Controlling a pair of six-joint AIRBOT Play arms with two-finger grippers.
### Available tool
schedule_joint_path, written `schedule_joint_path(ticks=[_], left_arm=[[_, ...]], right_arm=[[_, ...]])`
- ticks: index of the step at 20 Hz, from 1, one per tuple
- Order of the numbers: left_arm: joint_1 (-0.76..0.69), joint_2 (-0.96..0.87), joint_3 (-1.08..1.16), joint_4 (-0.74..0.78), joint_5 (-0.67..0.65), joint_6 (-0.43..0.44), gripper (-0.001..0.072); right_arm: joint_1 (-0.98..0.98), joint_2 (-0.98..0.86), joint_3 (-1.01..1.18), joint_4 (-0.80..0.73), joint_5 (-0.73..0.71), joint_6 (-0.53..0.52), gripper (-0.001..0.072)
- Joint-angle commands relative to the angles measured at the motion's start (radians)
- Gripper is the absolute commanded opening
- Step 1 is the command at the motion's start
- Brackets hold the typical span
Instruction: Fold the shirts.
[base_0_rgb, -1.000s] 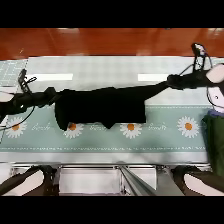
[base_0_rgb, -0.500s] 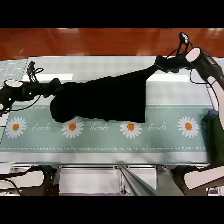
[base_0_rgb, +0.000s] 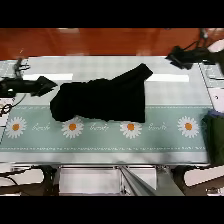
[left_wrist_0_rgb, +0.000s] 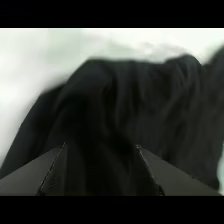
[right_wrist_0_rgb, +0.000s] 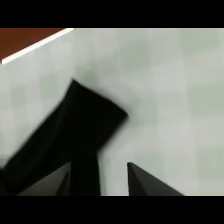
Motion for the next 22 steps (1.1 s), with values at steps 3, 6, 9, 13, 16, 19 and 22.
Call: schedule_joint_path(ticks=[3,6,9,13,16,19,22], left_arm=[[0.282,0.167,-0.22,0.028,-0.215,-0.032,0.05],[0.32,0.201,-0.426,0.025,-0.203,-0.085,0.0499],[0.264,0.2,-0.508,0.016,-0.069,-0.145,0.05],[0.177,0.178,-0.512,0.002,0.062,-0.249,0.05],[0.1,0.147,-0.512,-0.089,0.149,-0.217,0.05],[-0.005,0.114,-0.505,-0.104,0.264,-0.217,0.0498],[-0.037,0.114,-0.478,-0.104,0.316,-0.22,0.0405]], right_arm=[[-0.134,0.249,-0.298,-0.018,0.22,-0.099,0.0408],[-0.141,0.396,-0.572,0.021,0.085,-0.138,0.0408],[-0.141,0.454,-0.723,0.084,0.061,-0.193,0.0408],[-0.14,0.466,-0.786,0.082,0.067,-0.216,0.0408],[-0.14,0.466,-0.79,0.083,0.059,-0.217,0.0408],[-0.14,0.466,-0.79,0.084,0.06,-0.217,0.0407],[-0.132,0.465,-0.79,0.077,0.077,-0.217,0.0404]])
